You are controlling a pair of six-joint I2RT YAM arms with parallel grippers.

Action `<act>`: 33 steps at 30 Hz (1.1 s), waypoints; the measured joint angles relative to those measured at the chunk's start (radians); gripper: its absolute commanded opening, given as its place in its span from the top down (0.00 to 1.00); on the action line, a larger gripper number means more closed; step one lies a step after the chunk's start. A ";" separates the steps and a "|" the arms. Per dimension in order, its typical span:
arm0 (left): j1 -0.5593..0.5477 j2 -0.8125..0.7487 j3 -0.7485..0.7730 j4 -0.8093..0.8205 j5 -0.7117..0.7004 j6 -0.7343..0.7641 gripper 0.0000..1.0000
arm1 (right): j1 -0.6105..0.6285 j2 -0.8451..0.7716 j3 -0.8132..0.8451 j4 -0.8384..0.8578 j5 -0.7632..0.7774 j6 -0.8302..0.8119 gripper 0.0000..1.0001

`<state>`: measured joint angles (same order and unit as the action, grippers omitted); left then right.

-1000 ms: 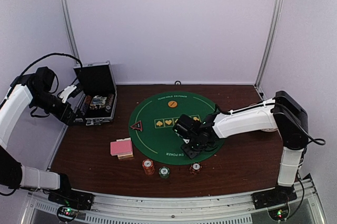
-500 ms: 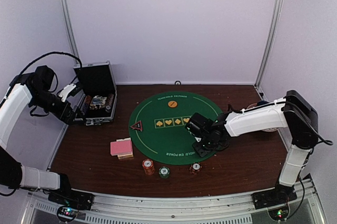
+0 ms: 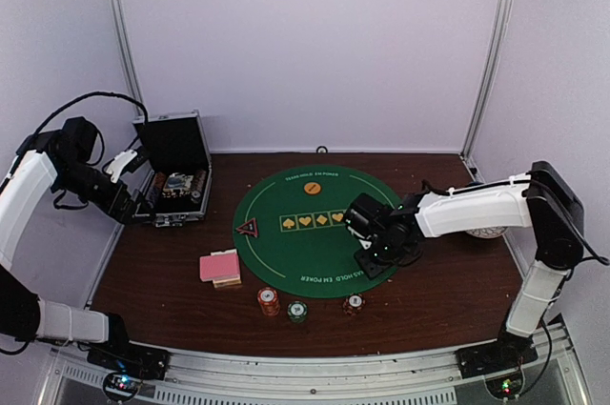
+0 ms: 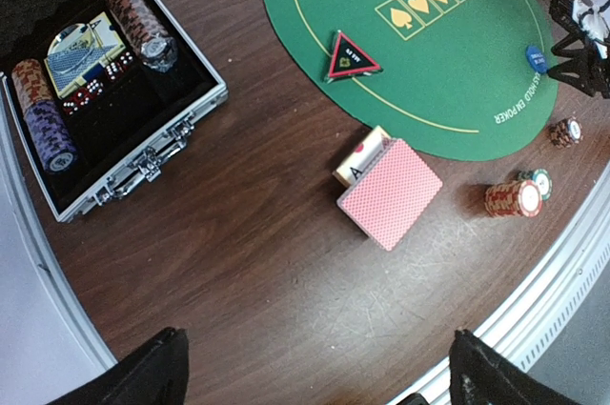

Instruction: Distribute texas hold em gaming equipment

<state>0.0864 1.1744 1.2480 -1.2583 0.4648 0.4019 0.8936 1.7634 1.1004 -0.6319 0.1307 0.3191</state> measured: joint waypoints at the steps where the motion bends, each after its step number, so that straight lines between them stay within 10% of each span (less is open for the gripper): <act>1: 0.000 0.000 0.002 0.000 0.000 0.000 0.03 | -0.005 0.000 0.018 -0.007 -0.007 -0.001 0.49; 33: 0.000 0.000 0.004 0.000 0.003 0.000 0.03 | -0.137 0.093 0.037 0.162 -0.175 0.060 0.67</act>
<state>0.0864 1.1740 1.2522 -1.2583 0.4675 0.4015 0.7567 1.8565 1.1374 -0.4702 -0.0441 0.3794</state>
